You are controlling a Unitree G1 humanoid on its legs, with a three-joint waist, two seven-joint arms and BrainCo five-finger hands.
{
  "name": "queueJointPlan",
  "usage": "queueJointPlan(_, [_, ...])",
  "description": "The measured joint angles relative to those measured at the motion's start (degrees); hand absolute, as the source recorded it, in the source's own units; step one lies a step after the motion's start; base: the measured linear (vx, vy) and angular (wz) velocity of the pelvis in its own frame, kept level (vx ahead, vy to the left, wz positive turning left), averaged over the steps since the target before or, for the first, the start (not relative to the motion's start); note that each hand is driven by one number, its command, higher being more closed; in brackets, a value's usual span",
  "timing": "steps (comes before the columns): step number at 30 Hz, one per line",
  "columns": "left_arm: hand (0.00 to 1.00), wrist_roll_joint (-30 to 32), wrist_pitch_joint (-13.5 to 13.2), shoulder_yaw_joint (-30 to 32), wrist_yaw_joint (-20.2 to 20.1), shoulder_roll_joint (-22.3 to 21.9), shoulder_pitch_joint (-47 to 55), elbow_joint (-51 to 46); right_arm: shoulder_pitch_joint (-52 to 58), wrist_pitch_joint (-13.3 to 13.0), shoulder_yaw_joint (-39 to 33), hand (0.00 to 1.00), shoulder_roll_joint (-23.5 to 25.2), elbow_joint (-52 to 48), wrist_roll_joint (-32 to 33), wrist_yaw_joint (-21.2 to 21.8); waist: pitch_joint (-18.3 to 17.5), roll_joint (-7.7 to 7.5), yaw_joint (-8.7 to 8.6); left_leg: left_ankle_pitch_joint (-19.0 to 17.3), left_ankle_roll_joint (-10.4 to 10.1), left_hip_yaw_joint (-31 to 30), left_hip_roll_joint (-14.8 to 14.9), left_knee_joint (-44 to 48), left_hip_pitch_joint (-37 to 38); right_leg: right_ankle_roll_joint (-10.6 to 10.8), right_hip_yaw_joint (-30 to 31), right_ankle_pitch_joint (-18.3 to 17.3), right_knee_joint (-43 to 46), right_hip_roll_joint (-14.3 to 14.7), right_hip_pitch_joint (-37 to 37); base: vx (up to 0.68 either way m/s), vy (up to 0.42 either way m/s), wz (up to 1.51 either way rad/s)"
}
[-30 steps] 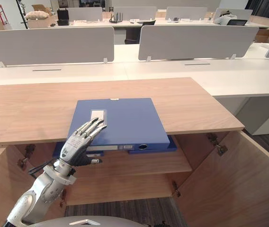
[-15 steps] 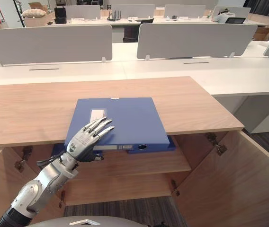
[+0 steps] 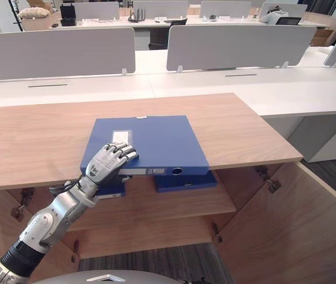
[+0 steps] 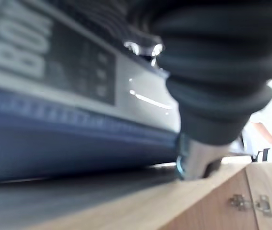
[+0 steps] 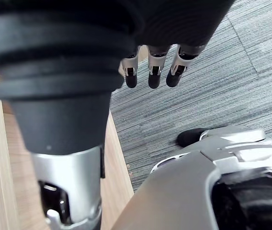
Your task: Walk over to the cabinet, pick up the folder, carry it to the office cabinet, place the folder inside the office cabinet, then close the office cabinet door
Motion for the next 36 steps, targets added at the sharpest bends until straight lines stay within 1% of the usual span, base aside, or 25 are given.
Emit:
queueJointPlan(4, [1.0,0.0,0.3,0.7,0.8,-1.1,0.2,0.0,-0.2,0.0,0.0,0.0,0.1,0.0,0.1,0.7,0.0,-0.44,0.02,-0.1,-0.1,0.1,0.0,0.0,0.0,-0.2,0.0,-0.1,0.0,0.0,0.1,0.0,-0.034,0.01])
queueJointPlan(8, [1.0,-0.2,0.4,3.2,1.3,-3.3,1.4,-0.1,-0.2,0.0,0.0,0.0,0.6,0.0,1.2,0.7,0.2,-0.99,0.0,-0.3,-0.1,0.5,0.1,0.0,0.5,-0.4,0.0,-0.2,0.0,0.0,0.4,-0.01,-0.035,-0.04])
queueJointPlan(10, [1.0,-0.5,0.4,4.1,2.1,-3.8,1.8,-0.5,-0.2,-0.1,0.1,0.0,0.8,0.0,1.2,0.7,0.4,-1.19,0.0,-0.4,-0.1,0.9,0.1,0.0,0.7,-0.4,0.2,-0.2,0.0,0.0,0.4,-0.02,-0.03,-0.07])
queueJointPlan(14, [1.0,-4.2,1.2,7.0,3.5,-6.3,4.7,-5.5,0.3,-0.5,0.1,0.0,0.8,0.7,1.2,0.6,0.4,-1.17,0.15,-0.5,-0.1,1.2,0.6,0.0,0.6,-0.1,1.6,0.0,0.9,0.2,-0.4,-0.01,-0.033,-0.09])
queueJointPlan(16, [1.0,-7.4,1.4,7.9,4.9,-8.1,5.7,-8.0,0.4,-0.6,0.2,0.0,0.9,1.0,1.2,0.5,0.3,-1.16,0.29,-0.4,-0.2,1.2,0.8,0.0,0.1,0.0,1.8,0.0,1.7,0.3,-1.4,-0.02,-0.036,-0.01])
queueJointPlan(18, [1.0,-11.1,1.5,8.8,6.2,-9.4,6.0,-10.3,0.4,-1.3,0.7,0.0,1.0,1.0,1.3,0.3,0.3,-1.41,0.37,0.1,-0.2,1.1,1.1,0.0,-0.5,0.0,2.0,0.0,2.5,0.5,-2.2,-0.04,-0.037,0.01])
queueJointPlan(19, [1.0,-12.0,1.6,9.1,6.5,-9.6,6.3,-11.1,0.4,-1.3,1.5,0.0,1.0,1.0,1.3,0.2,0.3,-1.43,0.35,0.1,-0.2,1.1,1.2,0.0,-0.5,0.0,2.0,0.1,2.7,0.6,-2.2,-0.04,-0.038,0.01])
queueJointPlan(24, [1.0,-16.5,2.1,10.3,8.5,-11.2,7.7,-14.6,0.5,-1.8,2.5,0.0,0.8,1.0,2.0,-0.5,0.2,-1.2,0.52,1.1,-0.3,1.1,2.0,0.0,-1.4,0.0,3.0,0.3,4.3,1.1,-4.1,-0.07,-0.022,-0.02])
queueJointPlan(28, [1.0,-21.6,2.5,14.7,11.6,-13.3,8.0,-17.8,0.3,-2.8,4.7,0.0,0.2,0.9,3.6,-0.7,0.8,-0.19,0.55,1.9,-1.1,1.0,3.2,0.0,-2.3,0.0,3.0,1.2,4.3,2.2,-5.2,-0.13,-0.04,-0.02])
queueJointPlan(32, [1.0,-25.1,2.5,17.3,15.0,-14.8,9.5,-22.7,0.7,-3.6,6.9,0.0,-0.1,0.2,6.0,-1.4,0.8,0.17,0.73,2.9,-1.3,0.9,3.8,0.0,-2.7,0.0,3.0,1.0,4.0,2.8,-5.6,-0.11,-0.022,0.0])
queueJointPlan(33, [1.0,-25.1,2.5,17.6,15.6,-15.0,9.6,-23.6,1.1,-3.6,6.9,0.0,-0.1,-0.8,6.2,-1.9,0.7,0.26,0.89,3.1,-1.3,0.9,3.8,0.0,-3.0,0.2,3.0,1.0,3.9,2.9,-5.8,-0.09,-0.013,0.02])
queueJointPlan(35, [1.0,-25.5,2.3,18.8,17.4,-15.9,10.0,-26.1,3.2,-4.4,6.8,0.0,0.1,-6.1,7.1,-3.0,0.7,0.48,1.46,3.6,-1.0,0.9,3.7,0.0,-3.5,0.7,2.9,1.5,3.6,2.9,-6.1,-0.05,0.01,0.01])
queueJointPlan(36, [1.0,-25.6,2.3,20.0,18.6,-16.7,10.6,-27.3,4.4,-4.9,6.8,0.0,0.6,-9.7,7.9,-3.1,0.7,0.87,1.54,3.7,-0.9,0.9,3.7,0.0,-3.7,1.0,2.9,1.8,3.3,2.9,-6.2,-0.04,0.023,0.02])
